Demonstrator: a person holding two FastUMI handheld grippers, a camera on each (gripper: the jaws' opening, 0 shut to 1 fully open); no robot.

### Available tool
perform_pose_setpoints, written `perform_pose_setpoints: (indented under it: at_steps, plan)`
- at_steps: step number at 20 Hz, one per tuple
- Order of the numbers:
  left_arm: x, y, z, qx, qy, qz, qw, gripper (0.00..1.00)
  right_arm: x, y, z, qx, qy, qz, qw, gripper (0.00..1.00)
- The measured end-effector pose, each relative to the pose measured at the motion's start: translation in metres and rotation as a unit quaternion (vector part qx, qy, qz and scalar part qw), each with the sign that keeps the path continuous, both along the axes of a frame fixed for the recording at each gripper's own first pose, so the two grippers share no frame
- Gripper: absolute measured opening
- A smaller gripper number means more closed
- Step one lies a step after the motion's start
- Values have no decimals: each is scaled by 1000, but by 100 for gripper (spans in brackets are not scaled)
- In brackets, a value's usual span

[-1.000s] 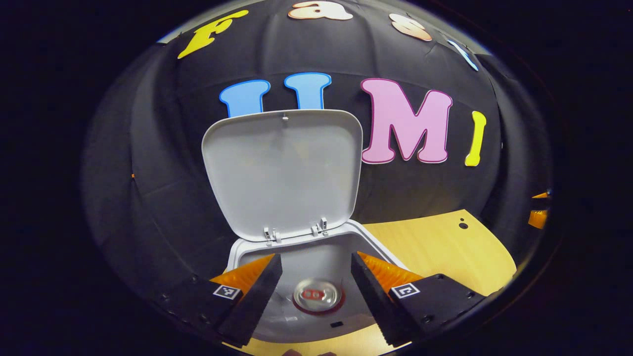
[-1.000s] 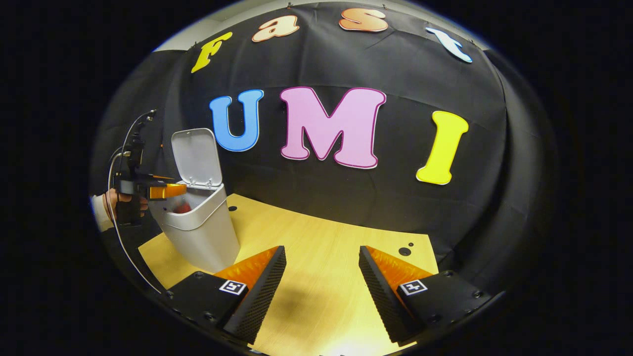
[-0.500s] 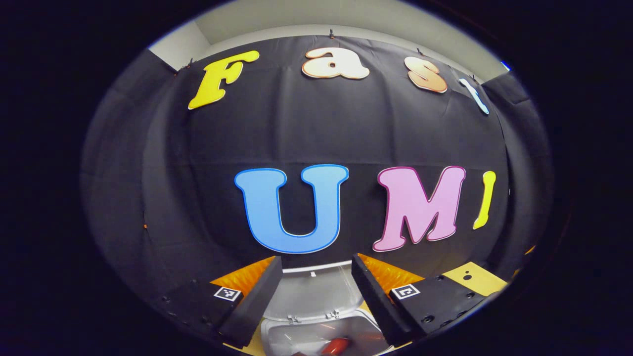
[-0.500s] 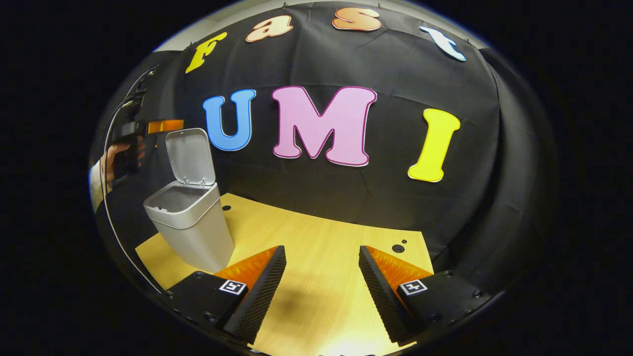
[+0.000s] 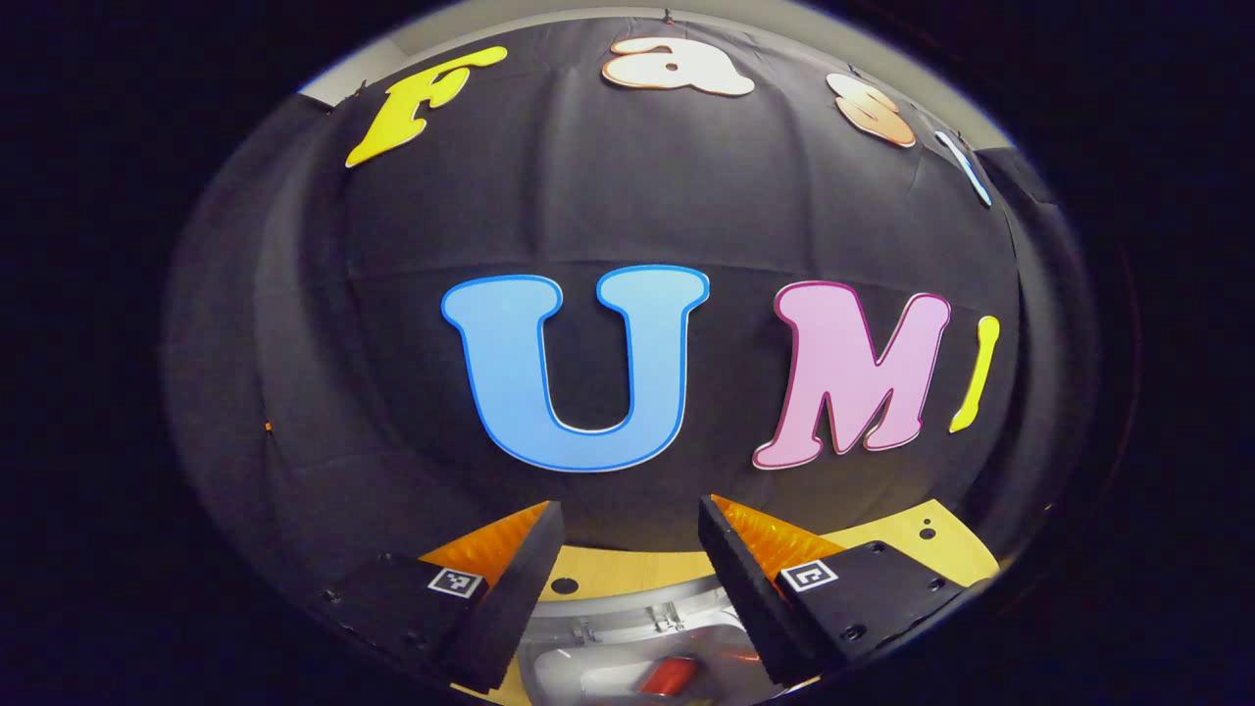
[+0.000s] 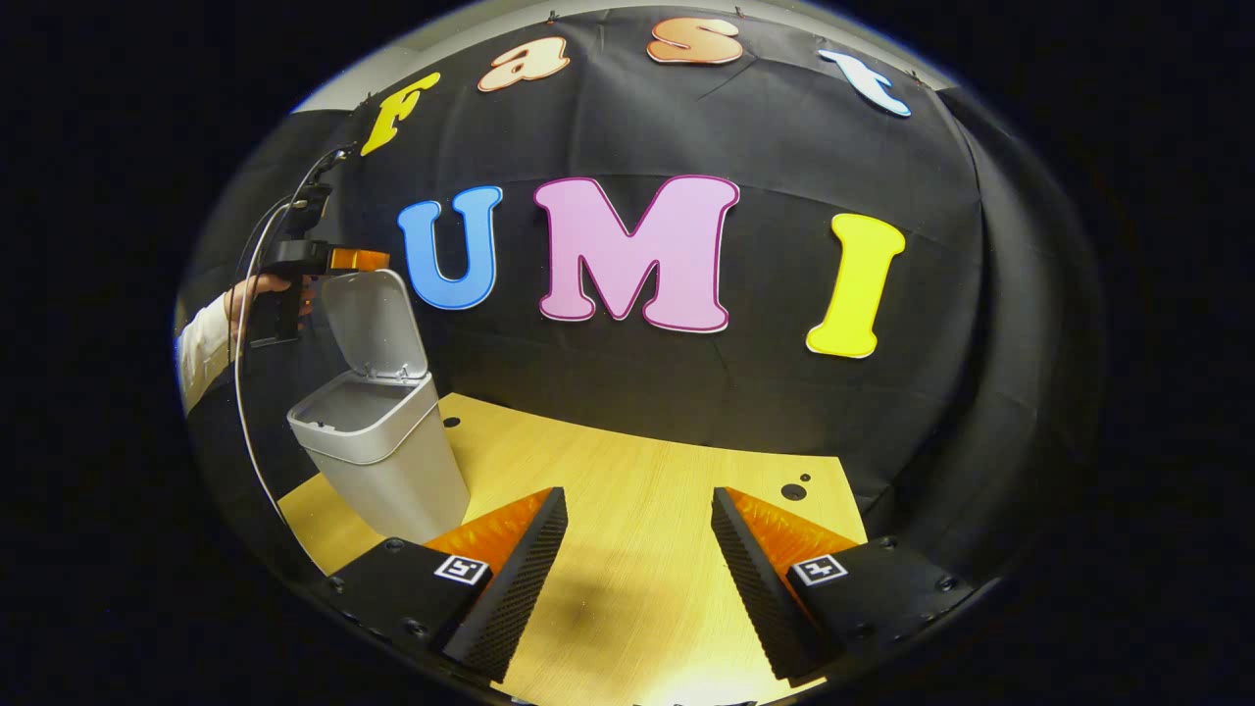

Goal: Press the lid of the desktop garbage bin to open it, pick up the crumpled paper on the desktop and throw it into the bin, then pick up the pop can on the desktop and drop it into the bin, and finally close the garbage bin lid.

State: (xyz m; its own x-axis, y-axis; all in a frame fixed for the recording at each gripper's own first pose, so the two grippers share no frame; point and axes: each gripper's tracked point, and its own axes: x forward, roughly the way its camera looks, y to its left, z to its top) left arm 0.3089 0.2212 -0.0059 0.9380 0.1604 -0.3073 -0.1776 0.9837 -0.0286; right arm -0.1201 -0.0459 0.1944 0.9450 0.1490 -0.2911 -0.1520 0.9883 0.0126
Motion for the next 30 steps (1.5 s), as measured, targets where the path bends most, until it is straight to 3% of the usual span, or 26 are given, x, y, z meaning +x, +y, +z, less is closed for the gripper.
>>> perform_pose_setpoints:
  at_steps: [2, 5, 17, 18, 19, 25, 30]
  plan:
    - [-20, -9, -17, -29, 31, -5, 999, 98, -2, 0, -1, 4, 1, 1, 1000, 96]
    - [-57, -31, -54, -72, 86, -28, 993, 93, -1, 2, -3, 9, 5, 3, 1000, 96]
    - [-136, -72, -147, -30, 195, -94, 976, 97, 7, 30, -4, 20, 5, 31, 999, 96]
    - [-139, -71, -147, -19, 200, -104, 974, 94, 6, 29, -4, 18, 4, 31, 999, 96]
    - [-137, -72, -143, -6, 188, -115, 975, 98, 5, 28, -4, 18, 3, 31, 999, 95]
    - [-141, -78, -155, -5, 201, -146, 969, 99, -2, 25, -13, 37, 10, 27, 999, 96]
    - [-133, -83, -149, -16, 148, -157, 976, 98, -8, 34, -4, 44, 10, 36, 998, 96]
